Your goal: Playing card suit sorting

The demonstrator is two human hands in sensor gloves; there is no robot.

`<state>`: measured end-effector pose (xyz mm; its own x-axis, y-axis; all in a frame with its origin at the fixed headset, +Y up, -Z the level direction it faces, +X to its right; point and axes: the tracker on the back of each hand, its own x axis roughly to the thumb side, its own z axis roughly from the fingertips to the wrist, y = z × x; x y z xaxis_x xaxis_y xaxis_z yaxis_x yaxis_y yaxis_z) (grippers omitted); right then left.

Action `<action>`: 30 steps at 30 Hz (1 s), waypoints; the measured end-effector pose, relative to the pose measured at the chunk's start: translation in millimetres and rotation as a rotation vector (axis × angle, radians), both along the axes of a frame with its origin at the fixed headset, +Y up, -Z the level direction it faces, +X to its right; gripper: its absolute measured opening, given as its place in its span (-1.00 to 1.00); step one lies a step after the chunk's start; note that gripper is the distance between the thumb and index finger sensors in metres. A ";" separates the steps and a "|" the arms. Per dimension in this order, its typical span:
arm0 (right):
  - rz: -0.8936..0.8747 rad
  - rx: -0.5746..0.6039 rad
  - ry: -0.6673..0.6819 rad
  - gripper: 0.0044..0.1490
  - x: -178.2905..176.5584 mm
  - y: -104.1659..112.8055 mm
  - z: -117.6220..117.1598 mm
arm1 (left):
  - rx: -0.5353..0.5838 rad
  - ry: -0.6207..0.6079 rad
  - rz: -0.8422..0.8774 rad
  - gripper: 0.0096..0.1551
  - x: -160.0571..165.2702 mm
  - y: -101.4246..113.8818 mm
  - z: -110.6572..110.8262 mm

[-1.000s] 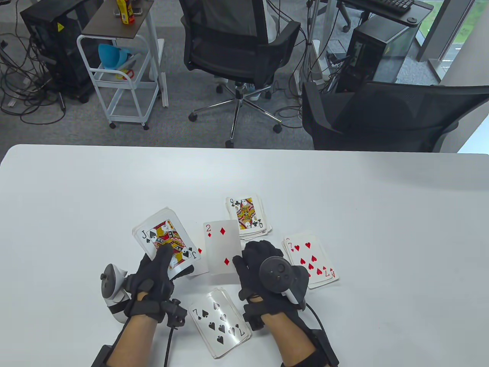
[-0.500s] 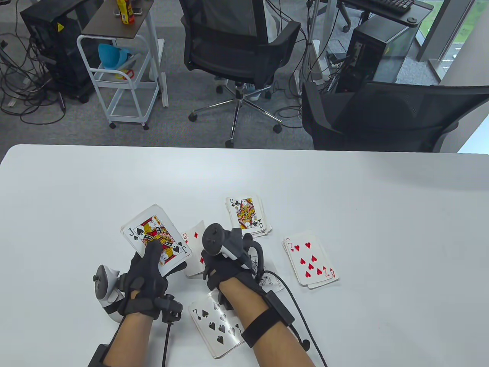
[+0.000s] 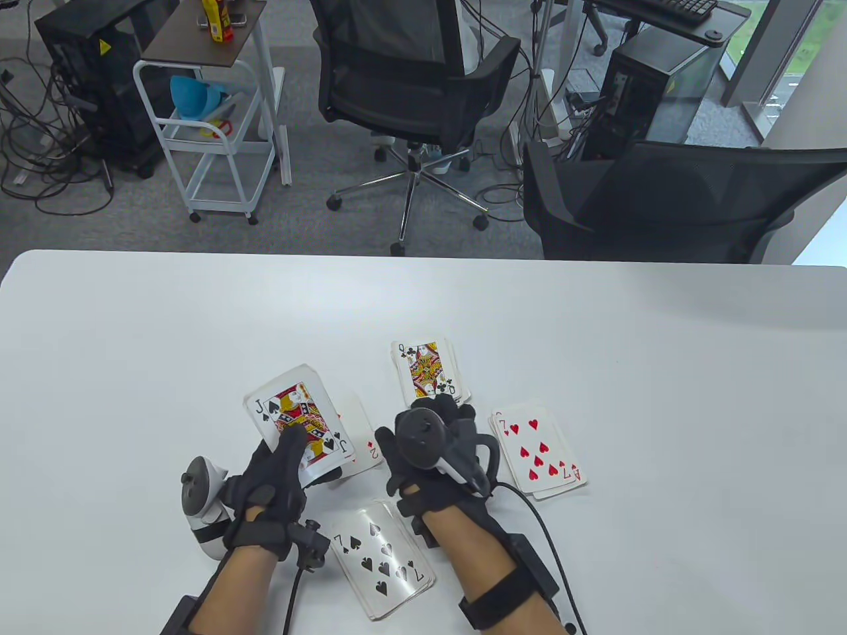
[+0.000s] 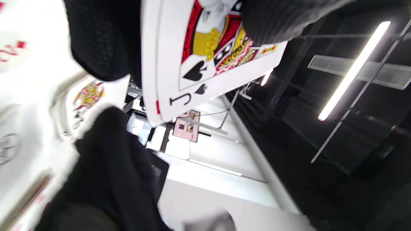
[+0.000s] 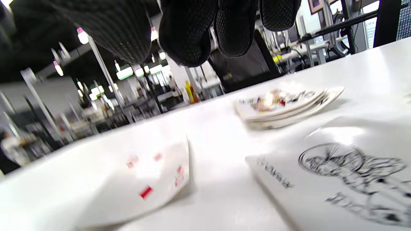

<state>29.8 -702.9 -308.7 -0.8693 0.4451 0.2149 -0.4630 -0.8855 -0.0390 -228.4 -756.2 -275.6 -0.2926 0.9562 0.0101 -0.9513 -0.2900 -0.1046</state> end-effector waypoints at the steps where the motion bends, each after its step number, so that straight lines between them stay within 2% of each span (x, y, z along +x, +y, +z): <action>1: -0.052 0.033 0.002 -0.44 9.0 0.2 6.0 | -0.007 -0.009 -0.023 -0.41 3.9 -2.4 -0.4; 3: -0.159 0.089 0.025 -0.42 21.6 -2.0 15.7 | -0.026 -0.029 -0.066 -0.41 11.2 -8.0 -2.0; 6: -0.220 0.118 0.053 -0.40 24.4 -4.2 22.1 | -0.041 -0.052 -0.092 -0.40 16.2 -13.0 -3.4; 10: -0.225 0.139 0.103 -0.38 17.4 -6.2 28.6 | -0.046 -0.073 -0.152 -0.41 16.9 -16.8 -2.5; 17: -0.182 0.087 0.185 -0.31 5.5 -13.6 33.0 | -0.046 -0.094 -0.147 -0.41 25.1 -16.1 0.3; 26: -0.205 0.086 0.199 -0.23 1.5 -18.2 32.2 | -0.040 -0.132 -0.178 -0.44 30.6 -13.0 1.1; 30: -0.321 0.131 0.152 -0.20 5.6 -17.2 32.9 | -0.051 -0.168 -0.208 -0.45 30.3 -12.3 -0.2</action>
<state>35.4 -720.1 -275.8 -0.6437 0.6500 0.4040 -0.7256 -0.6861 -0.0523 -198.0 -768.5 -275.8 -0.0833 0.9939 -0.0722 -0.9614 -0.0992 -0.2565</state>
